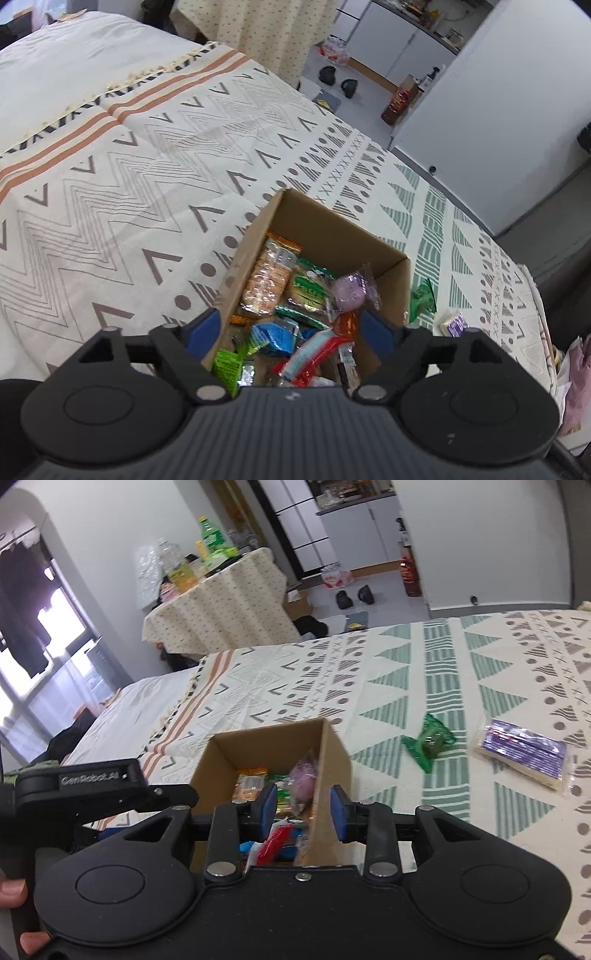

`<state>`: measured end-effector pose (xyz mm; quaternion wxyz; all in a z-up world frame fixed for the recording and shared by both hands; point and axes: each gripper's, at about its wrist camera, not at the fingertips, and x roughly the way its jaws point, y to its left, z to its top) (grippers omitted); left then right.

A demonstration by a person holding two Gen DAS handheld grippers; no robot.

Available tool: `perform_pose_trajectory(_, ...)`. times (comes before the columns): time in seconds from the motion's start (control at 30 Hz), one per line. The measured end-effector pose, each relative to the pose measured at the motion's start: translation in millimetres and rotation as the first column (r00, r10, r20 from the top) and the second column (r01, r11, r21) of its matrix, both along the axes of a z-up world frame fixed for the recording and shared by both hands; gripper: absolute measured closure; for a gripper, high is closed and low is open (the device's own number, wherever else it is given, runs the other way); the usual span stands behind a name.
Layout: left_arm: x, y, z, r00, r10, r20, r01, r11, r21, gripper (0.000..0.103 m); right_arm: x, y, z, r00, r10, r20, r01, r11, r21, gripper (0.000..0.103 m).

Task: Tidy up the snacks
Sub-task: 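Carry the snack bar into the box and open the left tool while the right tool releases the red candy, then move the left tool to the green candy while the right tool reaches the purple-white bar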

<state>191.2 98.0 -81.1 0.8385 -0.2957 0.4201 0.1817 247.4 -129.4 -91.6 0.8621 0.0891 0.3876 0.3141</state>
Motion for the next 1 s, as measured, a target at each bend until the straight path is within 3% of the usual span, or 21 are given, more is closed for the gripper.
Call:
perform_pose_trajectory(0.47, 20.6, -43.2, 7.6, 0.996, -0.09, 0.016, 0.089, 0.996, 0.026, 0.013, 14.8, -55.4, 0.0, 0.995, -0.098, -0.015, 0.097, 0.995, -0.028, 0.05)
perform_pose_trajectory(0.6, 34.5, -61.1, 12.5, 0.99, -0.139, 0.025, 0.138, 0.99, 0.039, 0.012, 22.1, -71.8, 0.7, 0.993, -0.116, -0.006, 0.116, 0.993, -0.037, 0.046)
perform_pose_trajectory(0.77, 55.1, -85.9, 14.7, 0.978, -0.208, 0.027, 0.206, 0.977, 0.057, 0.012, 31.7, -95.7, -0.6, 0.988, -0.152, 0.015, 0.152, 0.986, -0.061, 0.033)
perform_pose_trajectory(1.0, 81.9, -112.1, 11.4, 0.961, -0.278, 0.015, 0.276, 0.958, 0.083, 0.012, 47.9, -119.5, -5.4, 0.984, -0.177, 0.03, 0.179, 0.98, -0.085, 0.028)
